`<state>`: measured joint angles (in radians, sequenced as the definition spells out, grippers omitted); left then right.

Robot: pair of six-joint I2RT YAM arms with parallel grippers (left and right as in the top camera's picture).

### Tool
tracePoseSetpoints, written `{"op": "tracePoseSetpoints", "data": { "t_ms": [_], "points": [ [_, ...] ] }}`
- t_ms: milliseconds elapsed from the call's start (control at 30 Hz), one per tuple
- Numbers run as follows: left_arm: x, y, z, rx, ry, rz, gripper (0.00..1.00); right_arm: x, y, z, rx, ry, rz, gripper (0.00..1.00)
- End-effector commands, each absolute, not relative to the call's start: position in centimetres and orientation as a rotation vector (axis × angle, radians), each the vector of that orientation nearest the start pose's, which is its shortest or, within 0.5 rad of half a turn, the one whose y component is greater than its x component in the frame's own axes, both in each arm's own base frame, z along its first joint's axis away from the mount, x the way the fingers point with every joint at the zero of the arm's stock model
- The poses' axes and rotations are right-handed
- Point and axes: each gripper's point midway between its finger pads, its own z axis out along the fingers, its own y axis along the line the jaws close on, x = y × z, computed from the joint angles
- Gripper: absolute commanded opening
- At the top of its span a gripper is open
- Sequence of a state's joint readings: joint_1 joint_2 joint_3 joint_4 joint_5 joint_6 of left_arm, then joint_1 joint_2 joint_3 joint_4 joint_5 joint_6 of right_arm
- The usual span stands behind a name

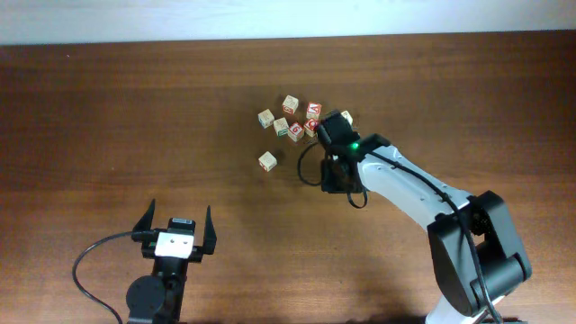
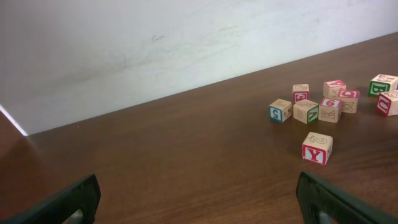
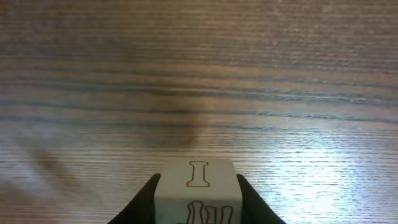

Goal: Rotate 3 blocks

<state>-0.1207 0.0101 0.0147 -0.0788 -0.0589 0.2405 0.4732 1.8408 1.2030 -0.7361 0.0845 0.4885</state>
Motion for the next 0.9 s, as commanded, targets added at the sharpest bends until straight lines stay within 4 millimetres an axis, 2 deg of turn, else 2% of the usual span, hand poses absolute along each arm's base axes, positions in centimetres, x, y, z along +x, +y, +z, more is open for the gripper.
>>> {"op": "tracePoseSetpoints", "data": {
  "t_ms": [0,100,167,267,333,400,433,467,500,567,600,633,700,767,800,833,867],
  "points": [
    [24.5,-1.9,15.8,0.256,1.627,0.148,0.99,33.6,15.6,2.5,0.009,2.923,0.038,0.26],
    [24.5,-1.9,15.8,0.256,1.627,0.148,0.99,34.6,15.8,2.3,-0.011,2.881,0.041,0.26],
    [24.5,-1.9,15.8,0.256,1.627,0.148,0.99,34.5,15.8,1.4,-0.015,2.896,0.03,0.27],
    [24.5,-1.9,15.8,0.256,1.627,0.148,0.99,34.5,15.8,1.4,-0.021,2.895,0.03,0.27],
    [24.5,-1.9,15.8,0.256,1.627,0.148,0.99,34.5,15.8,1.4,-0.021,2.895,0.03,0.38],
    [24.5,-1.9,15.8,0.256,1.627,0.148,0.99,34.5,15.8,1.4,-0.025,2.896,0.029,0.58],
    [24.5,-1.9,15.8,0.256,1.627,0.148,0.99,34.5,15.7,1.4,-0.025,2.897,0.028,0.58],
    [24.5,-1.9,15.8,0.256,1.627,0.148,0.99,34.5,15.7,1.4,-0.038,2.899,0.026,0.63],
    [24.5,-1.9,15.8,0.256,1.627,0.148,0.99,34.6,15.8,3.1,-0.053,2.904,0.02,0.71],
    [24.5,-1.9,15.8,0.256,1.627,0.148,0.99,36.5,16.8,10.3,-0.117,2.798,0.077,0.73],
    [24.5,-1.9,15.8,0.256,1.627,0.148,0.99,36.4,16.8,12.6,-0.117,2.771,0.094,0.76],
    [24.5,-1.9,15.8,0.256,1.627,0.148,0.99,35.5,16.4,13.7,-0.118,2.781,0.089,0.76],
    [24.5,-1.9,15.8,0.256,1.627,0.148,0.99,33.1,15.8,14.3,-0.132,2.846,0.103,0.78],
    [24.5,-1.9,15.8,0.256,1.627,0.148,0.99,31.1,14.8,17.1,-0.163,2.824,0.11,0.8],
    [24.6,-1.5,16.1,0.236,1.618,0.168,0.99,30.8,14.7,17.5,-0.163,2.818,0.113,0.8],
    [24.6,-2.2,17.5,0.256,1.554,0.132,0.99,30.4,14.5,17.6,-0.168,2.829,0.108,0.8],
    [24.1,-4.8,18.9,0.295,1.49,-0.061,0.99,29.8,14.1,17.3,-0.17,2.857,0.09,0.8]
  ]
}}
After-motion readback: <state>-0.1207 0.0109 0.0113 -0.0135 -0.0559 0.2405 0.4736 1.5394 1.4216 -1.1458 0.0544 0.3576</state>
